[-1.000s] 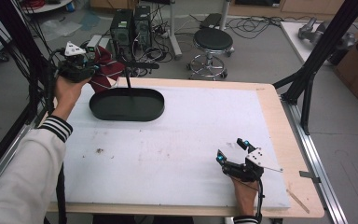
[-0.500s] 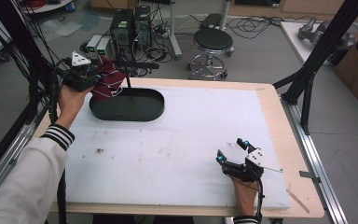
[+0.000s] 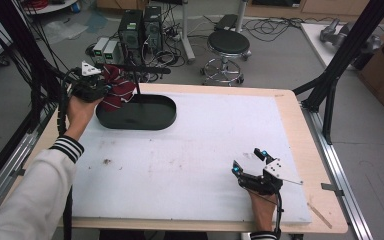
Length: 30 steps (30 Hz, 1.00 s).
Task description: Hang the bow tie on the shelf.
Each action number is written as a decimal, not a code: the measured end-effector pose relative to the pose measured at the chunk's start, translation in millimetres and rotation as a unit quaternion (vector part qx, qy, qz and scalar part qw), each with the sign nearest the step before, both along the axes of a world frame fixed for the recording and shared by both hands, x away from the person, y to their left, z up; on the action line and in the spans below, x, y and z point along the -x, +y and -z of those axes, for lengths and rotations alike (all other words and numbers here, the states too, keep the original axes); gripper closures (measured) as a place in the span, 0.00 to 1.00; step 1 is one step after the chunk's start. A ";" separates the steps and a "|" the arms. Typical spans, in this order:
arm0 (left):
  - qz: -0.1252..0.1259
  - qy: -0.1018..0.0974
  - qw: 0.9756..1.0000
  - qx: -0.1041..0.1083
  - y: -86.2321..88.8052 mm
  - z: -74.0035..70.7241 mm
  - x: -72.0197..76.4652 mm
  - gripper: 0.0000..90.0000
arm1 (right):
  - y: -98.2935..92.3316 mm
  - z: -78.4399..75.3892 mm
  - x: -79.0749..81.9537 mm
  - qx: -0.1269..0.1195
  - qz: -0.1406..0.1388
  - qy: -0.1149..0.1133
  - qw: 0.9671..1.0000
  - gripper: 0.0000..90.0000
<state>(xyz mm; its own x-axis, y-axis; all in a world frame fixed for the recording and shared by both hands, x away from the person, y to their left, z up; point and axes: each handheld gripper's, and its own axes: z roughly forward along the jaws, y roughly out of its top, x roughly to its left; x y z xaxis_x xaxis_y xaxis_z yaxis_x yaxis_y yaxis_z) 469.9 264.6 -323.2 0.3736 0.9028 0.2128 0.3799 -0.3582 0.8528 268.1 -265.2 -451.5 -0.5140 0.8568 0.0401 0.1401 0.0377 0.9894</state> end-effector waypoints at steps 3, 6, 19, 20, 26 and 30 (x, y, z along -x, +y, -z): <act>0.003 -0.001 1.000 0.002 0.3 1.8 0.2 0.71 | 0.2 0.0 0.4 -0.002 0.000 0.001 1.000 0.11; 0.007 -0.005 1.000 0.006 2.5 4.5 0.4 0.61 | 0.0 0.0 0.4 -0.002 0.001 0.002 1.000 0.11; 0.098 -0.055 0.989 0.091 20.8 17.9 18.5 0.18 | 0.6 0.1 0.7 0.001 0.002 -0.003 1.000 0.11; 0.111 -0.058 0.987 0.097 23.3 19.4 21.1 0.17 | 0.6 0.2 0.8 0.001 0.002 -0.003 1.000 0.11; 0.133 -0.071 0.981 0.125 42.7 33.2 46.7 0.17 | 0.4 0.3 1.9 -0.001 0.005 -0.005 1.000 0.11; 0.140 -0.084 0.976 0.144 53.3 45.8 71.5 0.17 | 0.0 0.4 1.7 -0.002 0.006 -0.009 1.000 0.11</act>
<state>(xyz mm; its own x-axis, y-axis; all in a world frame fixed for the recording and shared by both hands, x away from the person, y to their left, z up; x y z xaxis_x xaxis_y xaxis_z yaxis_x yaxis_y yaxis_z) 398.5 317.9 -369.0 0.5964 0.8015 0.0440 0.1483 -0.1638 0.9753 266.4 -265.1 -451.9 -0.5044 0.8628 0.0346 0.1232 0.0323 0.9919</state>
